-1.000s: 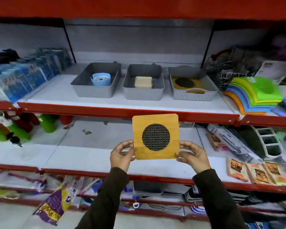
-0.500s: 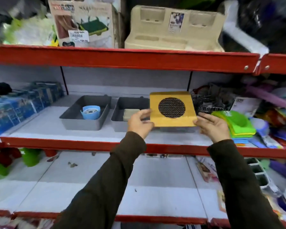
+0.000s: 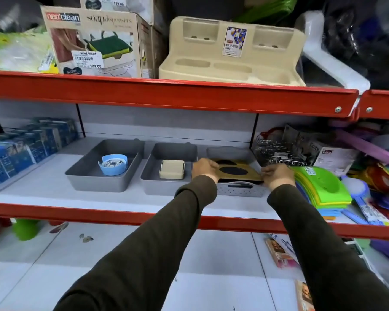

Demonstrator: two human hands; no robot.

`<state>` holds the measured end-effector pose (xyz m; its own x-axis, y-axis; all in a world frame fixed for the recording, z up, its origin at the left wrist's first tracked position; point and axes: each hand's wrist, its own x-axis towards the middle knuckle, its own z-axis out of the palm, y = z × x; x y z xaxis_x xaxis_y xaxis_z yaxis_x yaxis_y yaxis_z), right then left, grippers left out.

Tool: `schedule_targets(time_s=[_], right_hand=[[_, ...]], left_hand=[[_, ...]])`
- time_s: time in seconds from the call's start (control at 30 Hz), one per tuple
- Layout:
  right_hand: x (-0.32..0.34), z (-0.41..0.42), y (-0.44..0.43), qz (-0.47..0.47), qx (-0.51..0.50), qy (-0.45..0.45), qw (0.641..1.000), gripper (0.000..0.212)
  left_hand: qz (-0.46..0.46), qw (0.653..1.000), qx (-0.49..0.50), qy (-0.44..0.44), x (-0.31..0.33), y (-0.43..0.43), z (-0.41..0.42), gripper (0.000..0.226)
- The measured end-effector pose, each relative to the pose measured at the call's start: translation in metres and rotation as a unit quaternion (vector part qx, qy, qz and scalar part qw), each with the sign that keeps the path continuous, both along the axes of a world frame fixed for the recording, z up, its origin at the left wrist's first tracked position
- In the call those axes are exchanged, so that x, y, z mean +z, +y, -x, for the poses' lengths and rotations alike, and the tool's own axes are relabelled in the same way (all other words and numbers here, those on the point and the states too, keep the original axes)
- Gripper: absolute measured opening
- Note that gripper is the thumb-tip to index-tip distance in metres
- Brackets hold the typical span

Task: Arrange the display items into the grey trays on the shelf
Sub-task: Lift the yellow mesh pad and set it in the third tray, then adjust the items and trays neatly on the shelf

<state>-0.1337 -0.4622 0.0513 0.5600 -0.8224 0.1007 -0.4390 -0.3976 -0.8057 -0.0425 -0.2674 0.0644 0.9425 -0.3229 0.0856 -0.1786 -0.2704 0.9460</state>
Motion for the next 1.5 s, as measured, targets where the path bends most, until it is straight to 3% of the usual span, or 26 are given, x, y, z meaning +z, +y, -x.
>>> schedule_targets(time_s=[0.13, 0.3, 0.43, 0.73, 0.9, 1.03, 1.1, 1.27, 1.37, 1.5], right_hand=[[0.015, 0.002, 0.027, 0.066, 0.009, 0.031, 0.997, 0.019], [0.031, -0.009, 0.06, 0.066, 0.056, -0.033, 0.996, 0.018], [0.047, -0.035, 0.111, 0.079, 0.126, -0.069, 0.987, 0.024], [0.059, -0.133, 0.249, 0.164, 0.286, -0.066, 0.942, 0.031], [0.054, -0.192, 0.319, 0.2, 0.359, 0.045, 0.91, 0.039], [0.047, -0.222, 0.353, 0.302, 0.343, 0.21, 0.864, 0.04], [0.039, -0.229, 0.36, 0.297, 0.33, 0.255, 0.859, 0.041], [0.023, -0.243, 0.365, 0.272, 0.315, 0.255, 0.873, 0.043], [0.018, -0.248, 0.37, 0.245, 0.315, 0.227, 0.888, 0.037], [0.025, -0.255, 0.37, 0.005, 0.268, 0.023, 0.963, 0.039]], left_hand=[[0.012, 0.999, -0.035, 0.008, 0.004, 0.006, 0.0, 0.032], [0.062, 0.997, -0.035, -0.002, 0.019, 0.044, -0.01, 0.031], [-0.003, 0.997, 0.002, -0.082, 0.024, 0.097, -0.032, 0.026], [-0.207, 0.963, 0.11, -0.131, 0.031, 0.224, -0.124, 0.037], [-0.37, 0.923, 0.038, -0.098, 0.03, 0.267, -0.18, 0.039], [-0.438, 0.893, -0.046, -0.099, 0.022, 0.276, -0.206, 0.041], [-0.459, 0.881, -0.063, -0.096, 0.011, 0.278, -0.22, 0.039], [-0.441, 0.889, -0.087, -0.09, -0.001, 0.288, -0.231, 0.041], [-0.381, 0.919, -0.075, -0.075, -0.005, 0.291, -0.232, 0.037], [-0.221, 0.974, -0.037, -0.036, 0.001, 0.291, -0.235, 0.038]])
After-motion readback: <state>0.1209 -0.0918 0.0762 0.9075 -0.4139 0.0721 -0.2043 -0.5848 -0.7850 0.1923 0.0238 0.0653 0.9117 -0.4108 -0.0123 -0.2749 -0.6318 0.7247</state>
